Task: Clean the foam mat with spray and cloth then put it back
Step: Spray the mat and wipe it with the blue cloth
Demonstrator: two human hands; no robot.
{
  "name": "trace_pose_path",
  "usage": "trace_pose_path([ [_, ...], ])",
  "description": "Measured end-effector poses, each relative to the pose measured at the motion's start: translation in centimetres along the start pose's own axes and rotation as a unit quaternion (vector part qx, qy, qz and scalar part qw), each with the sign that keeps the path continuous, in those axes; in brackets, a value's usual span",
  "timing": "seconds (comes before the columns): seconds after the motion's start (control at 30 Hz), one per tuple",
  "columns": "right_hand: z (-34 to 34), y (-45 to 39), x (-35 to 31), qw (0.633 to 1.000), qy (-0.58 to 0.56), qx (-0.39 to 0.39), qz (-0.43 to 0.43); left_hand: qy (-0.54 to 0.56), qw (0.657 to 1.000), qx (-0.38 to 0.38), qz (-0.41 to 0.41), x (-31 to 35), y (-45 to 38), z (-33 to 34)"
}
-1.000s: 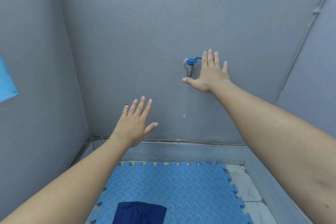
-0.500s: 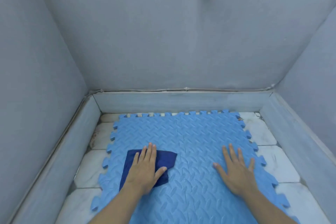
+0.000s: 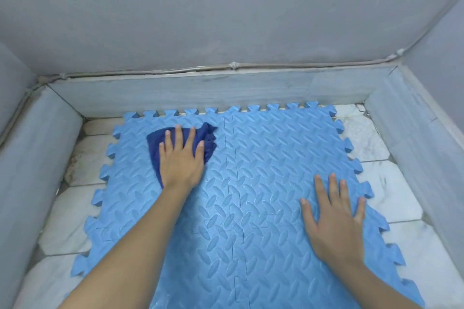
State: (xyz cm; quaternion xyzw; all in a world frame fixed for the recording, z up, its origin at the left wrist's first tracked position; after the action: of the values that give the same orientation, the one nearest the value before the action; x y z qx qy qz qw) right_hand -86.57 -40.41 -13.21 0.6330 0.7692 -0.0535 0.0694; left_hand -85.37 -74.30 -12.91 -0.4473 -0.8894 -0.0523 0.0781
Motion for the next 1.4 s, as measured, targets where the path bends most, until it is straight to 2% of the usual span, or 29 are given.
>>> trace_pose_path([
  [0.07,0.0,0.0,0.2,1.000,0.004,-0.004,0.004,0.008,0.990,-0.029,0.141,7.8,1.0,1.3],
  [0.13,0.0,0.2,0.3,1.000,0.001,-0.006,0.007,0.009,0.960,-0.078,0.270,13.9,3.4,2.4],
  [0.2,-0.1,0.2,0.3,1.000,-0.009,-0.003,0.007,0.013,0.945,-0.097,0.313,15.2,3.7,2.5],
  [0.27,-0.3,0.3,0.2,1.000,-0.015,-0.003,0.005,0.021,0.961,-0.064,0.268,11.5,1.8,1.8],
  [0.37,-0.4,0.5,-0.1,1.000,-0.014,0.001,0.005,0.007,0.996,0.021,0.087,0.1,-1.3,0.4],
  [0.47,-0.4,0.5,-0.3,1.000,-0.002,0.011,0.003,-0.010,0.995,0.053,-0.085,-9.4,-2.2,-1.3],
  [0.53,-0.3,0.3,-0.2,1.000,0.001,0.016,0.004,-0.009,0.985,0.046,-0.168,-9.9,-2.7,-1.5],
  [0.6,-0.3,0.3,-0.3,1.000,0.002,0.016,0.003,0.004,0.981,0.032,-0.191,-6.3,-3.3,-0.7],
  [0.67,-0.3,0.3,-0.3,1.000,-0.004,0.019,0.005,0.000,0.993,0.029,-0.119,-0.3,-3.6,0.2],
  [0.77,-0.3,0.2,-0.1,1.000,-0.010,0.021,0.005,0.013,0.995,-0.002,0.100,12.0,-1.3,2.2],
  [0.83,-0.4,0.2,0.0,0.999,-0.018,0.026,0.006,0.019,0.961,-0.057,0.272,19.3,1.8,3.1],
  [0.9,-0.5,0.2,0.0,0.999,-0.024,0.030,0.003,0.003,0.923,-0.096,0.373,22.2,3.1,3.2],
  [0.97,-0.5,0.2,0.0,0.999,-0.029,0.034,-0.001,0.002,0.933,-0.076,0.351,20.0,1.4,3.1],
  [1.07,-0.5,0.3,-0.1,0.999,-0.031,0.036,-0.003,0.025,0.979,-0.021,0.201,10.5,-1.8,2.1],
  [1.13,-0.4,0.4,-0.2,0.999,-0.027,0.039,-0.009,0.036,0.996,-0.012,0.084,5.1,-2.9,1.3],
  [1.2,-0.5,0.2,-0.1,0.999,-0.024,0.044,-0.004,0.023,0.999,-0.005,0.031,5.7,-3.3,1.1],
  [1.27,-0.5,0.3,0.0,0.999,-0.021,0.039,-0.002,0.005,0.997,-0.012,0.080,11.2,-2.7,1.8],
  [1.4,-0.6,0.0,-0.1,0.999,-0.028,0.042,0.004,0.000,0.944,-0.087,0.319,26.1,-0.9,4.0],
])
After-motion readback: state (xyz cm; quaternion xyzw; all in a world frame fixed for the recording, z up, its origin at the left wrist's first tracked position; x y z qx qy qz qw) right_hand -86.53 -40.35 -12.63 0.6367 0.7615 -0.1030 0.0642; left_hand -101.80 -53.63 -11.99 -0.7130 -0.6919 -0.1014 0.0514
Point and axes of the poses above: each hand's wrist, its own y-axis away from the middle knuckle, its own z-axis out of the palm, x = y × z, the point moved 4 cm from there along -y, towards the middle knuckle, and after that the axes turned 3 degrees about -y, right-handed, at the moved point
